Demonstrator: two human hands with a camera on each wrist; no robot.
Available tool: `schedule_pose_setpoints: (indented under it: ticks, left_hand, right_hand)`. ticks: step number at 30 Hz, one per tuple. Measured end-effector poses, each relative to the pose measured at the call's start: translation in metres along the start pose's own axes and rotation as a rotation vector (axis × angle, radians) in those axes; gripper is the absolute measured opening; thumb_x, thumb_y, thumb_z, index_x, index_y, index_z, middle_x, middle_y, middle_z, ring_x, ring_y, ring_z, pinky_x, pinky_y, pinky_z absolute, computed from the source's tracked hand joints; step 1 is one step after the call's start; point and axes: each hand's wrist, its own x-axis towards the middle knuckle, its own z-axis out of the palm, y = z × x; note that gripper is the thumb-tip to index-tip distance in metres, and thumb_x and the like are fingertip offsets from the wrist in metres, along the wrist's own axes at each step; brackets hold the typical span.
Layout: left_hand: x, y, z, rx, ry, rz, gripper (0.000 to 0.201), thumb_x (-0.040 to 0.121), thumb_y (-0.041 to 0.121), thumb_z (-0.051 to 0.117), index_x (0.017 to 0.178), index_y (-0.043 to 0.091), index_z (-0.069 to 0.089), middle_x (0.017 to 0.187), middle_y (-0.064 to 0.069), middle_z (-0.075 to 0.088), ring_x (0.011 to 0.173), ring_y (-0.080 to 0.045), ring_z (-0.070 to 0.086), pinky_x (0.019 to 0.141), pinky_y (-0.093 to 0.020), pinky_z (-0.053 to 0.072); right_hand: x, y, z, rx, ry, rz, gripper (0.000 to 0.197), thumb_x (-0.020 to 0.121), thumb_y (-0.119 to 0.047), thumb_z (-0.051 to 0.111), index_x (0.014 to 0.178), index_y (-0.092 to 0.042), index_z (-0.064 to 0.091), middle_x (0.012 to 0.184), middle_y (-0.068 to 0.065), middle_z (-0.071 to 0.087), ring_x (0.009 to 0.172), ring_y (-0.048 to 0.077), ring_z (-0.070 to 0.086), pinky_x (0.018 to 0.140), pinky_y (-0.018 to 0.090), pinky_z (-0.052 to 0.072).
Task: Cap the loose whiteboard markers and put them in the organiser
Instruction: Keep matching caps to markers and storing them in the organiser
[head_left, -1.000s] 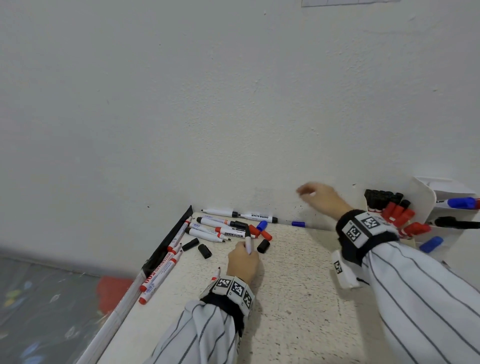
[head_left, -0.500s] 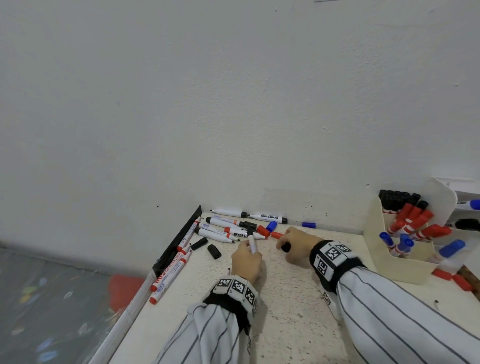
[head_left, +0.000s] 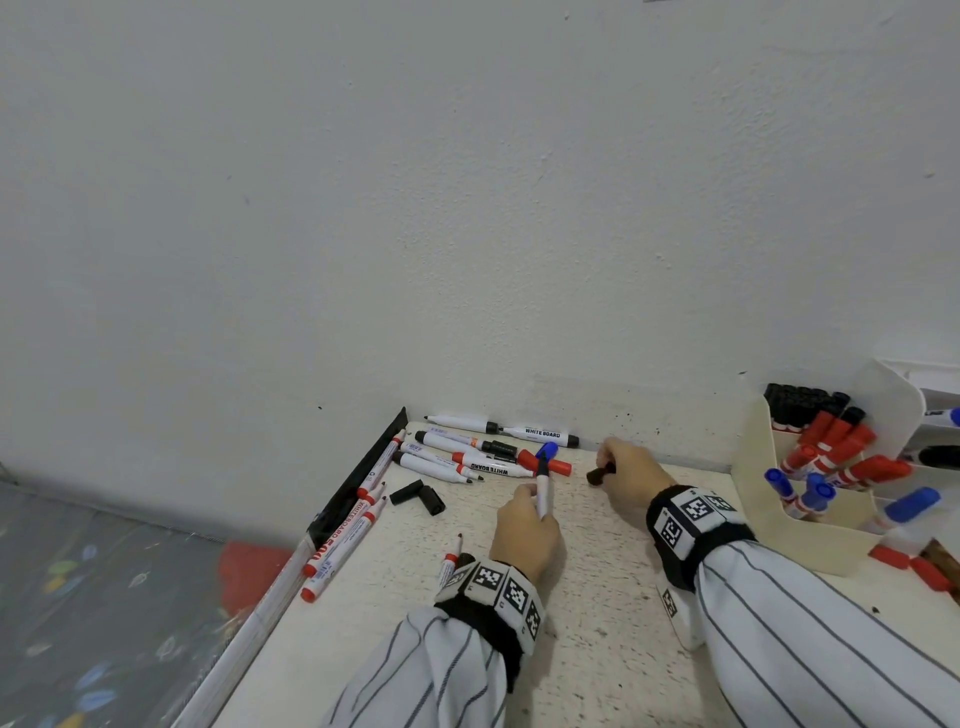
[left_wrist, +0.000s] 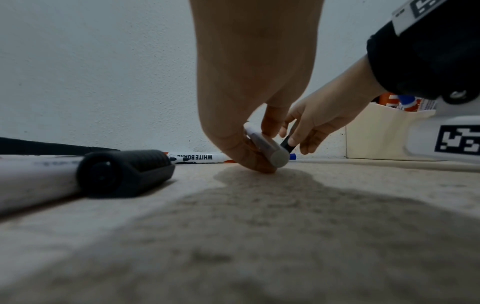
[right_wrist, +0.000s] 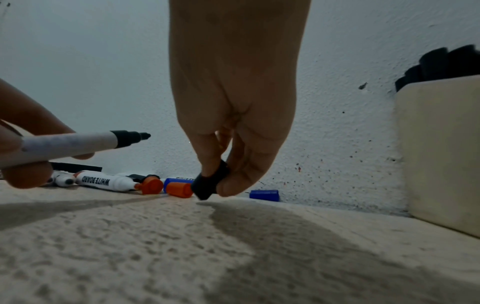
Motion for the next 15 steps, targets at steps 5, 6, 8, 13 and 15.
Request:
schedule_pose_setpoints:
  ticks: [5, 6, 8, 13, 15]
  left_hand:
    - [0.001, 0.0, 0.0, 0.005, -0.015, 0.01, 0.038, 0.094, 0.011, 0.047, 0.132, 0.01, 0.043, 0.114, -0.012, 0.058, 0.095, -0.029, 0.064, 0.083, -0.041, 0.056]
    - [0.001, 0.0, 0.0, 0.005, -0.016, 0.017, 0.038, 0.094, 0.011, 0.047, 0.132, 0.01, 0.043, 0.114, -0.012, 0.058, 0.093, -0.029, 0.064, 0.082, -0.041, 0.056]
    - [0.001, 0.0, 0.0, 0.007, -0.013, 0.023, 0.037, 0.094, 0.01, 0.047, 0.131, 0.01, 0.043, 0.113, -0.012, 0.058, 0.089, -0.026, 0.064, 0.082, -0.04, 0.056]
    - [0.002, -0.002, 0.001, 0.013, 0.008, 0.035, 0.036, 0.094, 0.01, 0.046, 0.13, 0.01, 0.044, 0.113, -0.012, 0.058, 0.086, -0.023, 0.061, 0.081, -0.037, 0.055]
    - [0.002, -0.002, 0.001, 0.01, 0.011, 0.033, 0.037, 0.094, 0.01, 0.045, 0.131, 0.01, 0.044, 0.114, -0.012, 0.058, 0.089, -0.025, 0.062, 0.082, -0.038, 0.055]
  right_hand:
    - [0.002, 0.008, 0.0, 0.064, 0.018, 0.032, 0.031, 0.088, 0.005, 0.047, 0.112, -0.01, 0.059, 0.12, 0.011, 0.054, 0.107, 0.024, 0.052, 0.086, 0.027, 0.043]
    - [0.002, 0.008, 0.0, 0.07, 0.033, 0.035, 0.029, 0.086, 0.005, 0.049, 0.109, -0.007, 0.062, 0.119, 0.011, 0.055, 0.109, 0.025, 0.052, 0.087, 0.026, 0.043]
    - [0.0, 0.008, -0.001, 0.083, 0.045, 0.047, 0.023, 0.083, 0.004, 0.054, 0.103, -0.006, 0.062, 0.112, 0.01, 0.056, 0.102, 0.022, 0.052, 0.082, 0.024, 0.042]
    - [0.001, 0.012, 0.001, 0.064, 0.062, 0.028, 0.022, 0.086, -0.001, 0.054, 0.105, -0.012, 0.057, 0.119, 0.011, 0.05, 0.093, 0.019, 0.048, 0.073, 0.023, 0.04]
    - [0.002, 0.014, 0.003, 0.047, 0.038, 0.028, 0.028, 0.09, -0.003, 0.05, 0.115, -0.013, 0.059, 0.129, 0.012, 0.044, 0.107, 0.023, 0.051, 0.088, 0.025, 0.04]
